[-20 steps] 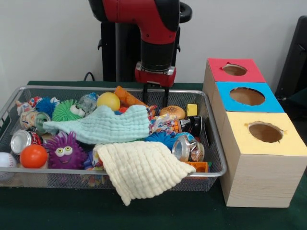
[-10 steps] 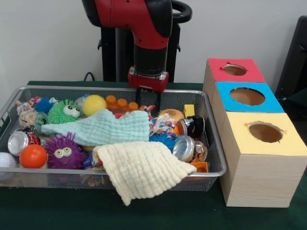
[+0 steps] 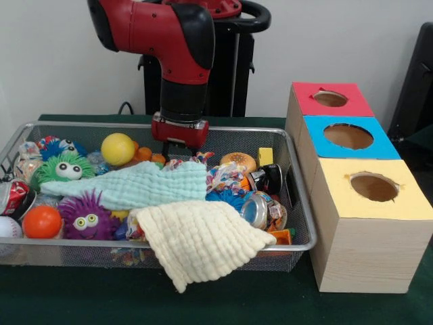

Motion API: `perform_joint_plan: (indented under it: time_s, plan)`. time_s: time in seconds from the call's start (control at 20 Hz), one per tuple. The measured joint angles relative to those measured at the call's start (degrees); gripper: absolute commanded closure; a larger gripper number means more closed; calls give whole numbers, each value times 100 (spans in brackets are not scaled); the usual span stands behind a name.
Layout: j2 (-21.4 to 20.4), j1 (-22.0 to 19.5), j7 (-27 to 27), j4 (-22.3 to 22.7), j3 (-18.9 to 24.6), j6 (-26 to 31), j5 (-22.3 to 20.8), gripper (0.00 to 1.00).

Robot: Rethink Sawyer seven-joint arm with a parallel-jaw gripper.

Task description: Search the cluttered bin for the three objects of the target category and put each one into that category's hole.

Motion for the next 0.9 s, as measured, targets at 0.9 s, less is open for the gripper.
perform_joint_plan:
  time_s: [0.9]
  plan:
    - [40,-163,1,-109,53,-336,-870,0]
